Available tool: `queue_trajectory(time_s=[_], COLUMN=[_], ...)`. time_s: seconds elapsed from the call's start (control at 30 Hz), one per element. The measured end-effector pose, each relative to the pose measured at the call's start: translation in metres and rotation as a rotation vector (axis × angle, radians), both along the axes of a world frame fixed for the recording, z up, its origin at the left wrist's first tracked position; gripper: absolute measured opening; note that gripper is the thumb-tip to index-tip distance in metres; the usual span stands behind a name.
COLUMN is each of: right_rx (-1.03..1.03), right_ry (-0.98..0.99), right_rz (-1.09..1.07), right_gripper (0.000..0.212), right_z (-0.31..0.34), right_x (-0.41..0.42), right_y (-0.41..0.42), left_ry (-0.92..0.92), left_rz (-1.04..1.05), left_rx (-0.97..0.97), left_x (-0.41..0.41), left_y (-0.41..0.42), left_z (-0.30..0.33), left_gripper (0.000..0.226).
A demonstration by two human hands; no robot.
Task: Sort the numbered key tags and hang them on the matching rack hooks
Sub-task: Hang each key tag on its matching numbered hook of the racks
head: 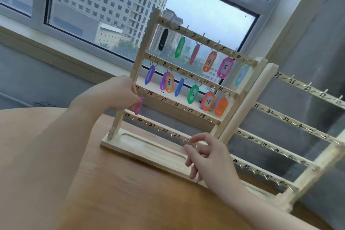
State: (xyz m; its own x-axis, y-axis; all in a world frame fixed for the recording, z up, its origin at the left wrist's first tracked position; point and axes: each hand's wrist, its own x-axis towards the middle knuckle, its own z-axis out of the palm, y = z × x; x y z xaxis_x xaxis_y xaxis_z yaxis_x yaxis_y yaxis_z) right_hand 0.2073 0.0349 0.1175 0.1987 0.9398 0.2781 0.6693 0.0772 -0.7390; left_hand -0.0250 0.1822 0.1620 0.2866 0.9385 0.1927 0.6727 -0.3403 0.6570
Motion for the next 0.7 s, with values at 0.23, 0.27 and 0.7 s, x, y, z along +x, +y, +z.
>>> queue_trajectory(time_s=[0.23,0.27,0.7], right_rx=[-0.021,-0.037,-0.587], right_ry=[-0.083,-0.116,-0.426], right_rz=[-0.120,-0.140,-0.246], right_gripper=[0.007,0.007,0.019], right_z=[-0.010,-0.010,-0.014], right_x=[0.065,0.074,0.146], right_y=[-0.060,-0.069,-0.191], left_ry=[0.249,0.277,0.271], left_rz=[-0.150,-0.198,-0.942], left_rx=[0.040,0.046,-0.090], left_x=[0.022,0.030,0.191], left_y=[-0.023,-0.028,-0.140], left_z=[0.018,0.019,-0.101], left_gripper=[0.025,0.024,0.014])
